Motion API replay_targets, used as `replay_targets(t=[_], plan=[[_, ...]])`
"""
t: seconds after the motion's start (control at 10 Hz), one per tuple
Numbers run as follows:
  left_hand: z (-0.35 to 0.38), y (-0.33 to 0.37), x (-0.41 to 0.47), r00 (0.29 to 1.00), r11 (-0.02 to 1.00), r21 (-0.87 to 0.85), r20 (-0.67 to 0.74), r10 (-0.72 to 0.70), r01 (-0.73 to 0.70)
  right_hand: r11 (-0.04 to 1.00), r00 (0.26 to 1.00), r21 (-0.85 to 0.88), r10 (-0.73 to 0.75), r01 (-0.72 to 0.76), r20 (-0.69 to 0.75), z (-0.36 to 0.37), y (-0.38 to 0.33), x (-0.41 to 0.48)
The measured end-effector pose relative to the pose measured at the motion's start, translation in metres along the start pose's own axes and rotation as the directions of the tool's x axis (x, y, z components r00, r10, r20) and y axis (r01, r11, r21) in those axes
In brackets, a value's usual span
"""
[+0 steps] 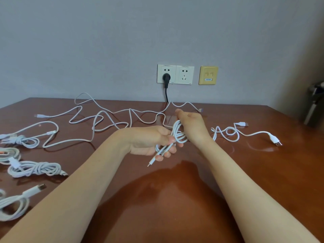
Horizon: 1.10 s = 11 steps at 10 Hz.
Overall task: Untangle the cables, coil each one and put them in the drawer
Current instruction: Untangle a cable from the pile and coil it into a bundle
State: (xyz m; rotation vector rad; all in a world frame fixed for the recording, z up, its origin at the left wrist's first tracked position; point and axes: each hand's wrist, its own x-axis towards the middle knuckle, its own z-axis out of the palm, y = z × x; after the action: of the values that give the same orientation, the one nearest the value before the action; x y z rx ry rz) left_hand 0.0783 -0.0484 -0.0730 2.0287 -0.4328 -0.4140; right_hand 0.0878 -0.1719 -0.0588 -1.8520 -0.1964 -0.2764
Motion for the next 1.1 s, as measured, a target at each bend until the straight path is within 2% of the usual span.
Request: replay_targets(t=[0.2, 0.3, 0.5, 0.6, 0.7, 0.8, 0.9, 1.0, 1.1], plan=[[0.006, 0.023, -0.015, 0.998, 0.998, 0.044, 0.033, -0.048, 0.046, 0.995, 0.981, -0.074, 0.046, -0.061, -0.187, -0.004, 0.0, 0.0], [0.01, 0.021, -0.021, 0.997, 0.999, 0.024, 0.074, 0.03, -0.032, 0.991, 0.968, -0.102, 0.055, -0.082, -0.244, -0.004, 0.0, -0.002], [0.017, 0.023, -0.017, 0.999, 0.993, 0.103, -0.012, 0.051, -0.05, 0.984, 0.928, -0.132, 0.065, -0.122, -0.368, -0.004, 0.002, -0.003], [0.021, 0.023, -0.016, 0.997, 0.997, 0.056, -0.06, 0.055, -0.051, 0.979, 0.911, -0.117, 0.108, -0.167, -0.397, -0.004, 0.004, -0.001], [0.02, 0.019, -0.013, 0.996, 0.999, 0.024, -0.067, 0.051, -0.049, 0.979, 0.944, -0.14, 0.096, -0.147, -0.317, -0.008, 0.004, 0.004], [0.015, 0.017, -0.015, 0.999, 0.993, -0.111, -0.024, 0.039, -0.041, 0.983, 0.99, -0.121, 0.133, -0.137, -0.041, -0.018, 0.0, 0.006], [0.009, 0.014, -0.018, 0.996, 0.977, -0.215, 0.083, 0.033, -0.014, 0.962, 0.953, 0.081, 0.242, -0.26, 0.18, -0.027, -0.003, 0.004], [0.01, 0.017, -0.02, 0.987, 0.963, -0.268, 0.148, 0.065, -0.023, 0.852, 0.917, 0.396, 0.211, -0.343, 0.339, -0.035, -0.005, 0.001], [0.007, 0.022, -0.023, 0.984, 0.934, -0.349, 0.12, 0.13, -0.081, 0.828, 0.883, 0.438, 0.138, -0.351, 0.448, -0.029, 0.001, -0.002]])
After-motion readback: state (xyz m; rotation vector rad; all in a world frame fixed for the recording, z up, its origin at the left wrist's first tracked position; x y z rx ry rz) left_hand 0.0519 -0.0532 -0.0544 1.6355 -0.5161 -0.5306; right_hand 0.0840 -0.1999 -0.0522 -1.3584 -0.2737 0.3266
